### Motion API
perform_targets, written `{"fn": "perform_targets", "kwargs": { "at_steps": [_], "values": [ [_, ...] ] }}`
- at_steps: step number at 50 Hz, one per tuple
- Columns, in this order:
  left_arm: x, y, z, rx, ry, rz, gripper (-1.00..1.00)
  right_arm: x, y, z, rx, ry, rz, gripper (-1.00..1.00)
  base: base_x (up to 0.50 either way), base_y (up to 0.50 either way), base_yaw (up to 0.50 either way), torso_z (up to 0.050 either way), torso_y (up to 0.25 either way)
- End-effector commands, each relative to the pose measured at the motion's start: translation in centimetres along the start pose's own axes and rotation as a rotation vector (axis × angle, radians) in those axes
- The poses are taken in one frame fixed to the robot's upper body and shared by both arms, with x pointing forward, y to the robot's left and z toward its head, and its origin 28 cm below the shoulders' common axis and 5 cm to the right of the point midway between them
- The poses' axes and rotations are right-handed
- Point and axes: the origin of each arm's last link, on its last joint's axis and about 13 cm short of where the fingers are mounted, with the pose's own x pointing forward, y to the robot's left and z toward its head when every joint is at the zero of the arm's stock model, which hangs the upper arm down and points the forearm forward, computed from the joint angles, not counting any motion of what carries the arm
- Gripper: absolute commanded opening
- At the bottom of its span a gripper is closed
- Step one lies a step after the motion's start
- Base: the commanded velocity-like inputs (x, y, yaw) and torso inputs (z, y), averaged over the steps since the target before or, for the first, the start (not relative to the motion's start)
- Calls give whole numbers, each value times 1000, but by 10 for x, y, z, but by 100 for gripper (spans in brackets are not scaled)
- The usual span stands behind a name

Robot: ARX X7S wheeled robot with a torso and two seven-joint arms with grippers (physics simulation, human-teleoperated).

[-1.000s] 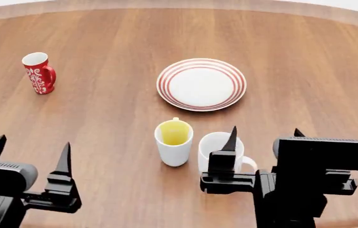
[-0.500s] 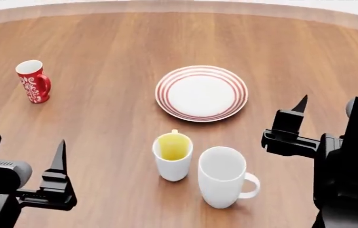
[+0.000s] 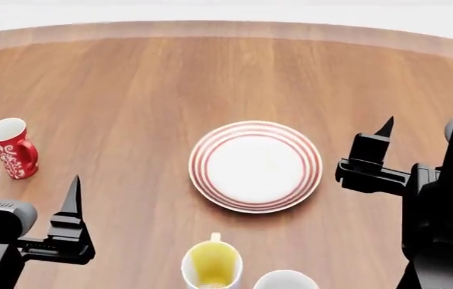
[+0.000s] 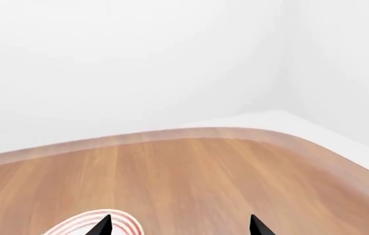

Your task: Pick up the red mug and put it on the plate

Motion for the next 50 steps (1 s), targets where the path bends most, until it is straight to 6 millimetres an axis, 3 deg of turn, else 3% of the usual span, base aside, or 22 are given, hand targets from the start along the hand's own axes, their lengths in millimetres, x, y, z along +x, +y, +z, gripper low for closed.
{"fn": "perform_targets", "kwargs": {
  "at_steps": [1,43,50],
  "values": [
    [0,1,-1,-3,0,4,100,1,1,0,0,3,4,100,500,0,0,0,15],
    [0,0,-6,-9,9,2,100,5,5,-12,9,63,52,100,500,0,0,0,1],
    [0,0,-6,-13,11,0,100,5,6,-13,5,61,54,100,51,0,0,0,1]
  ]
}}
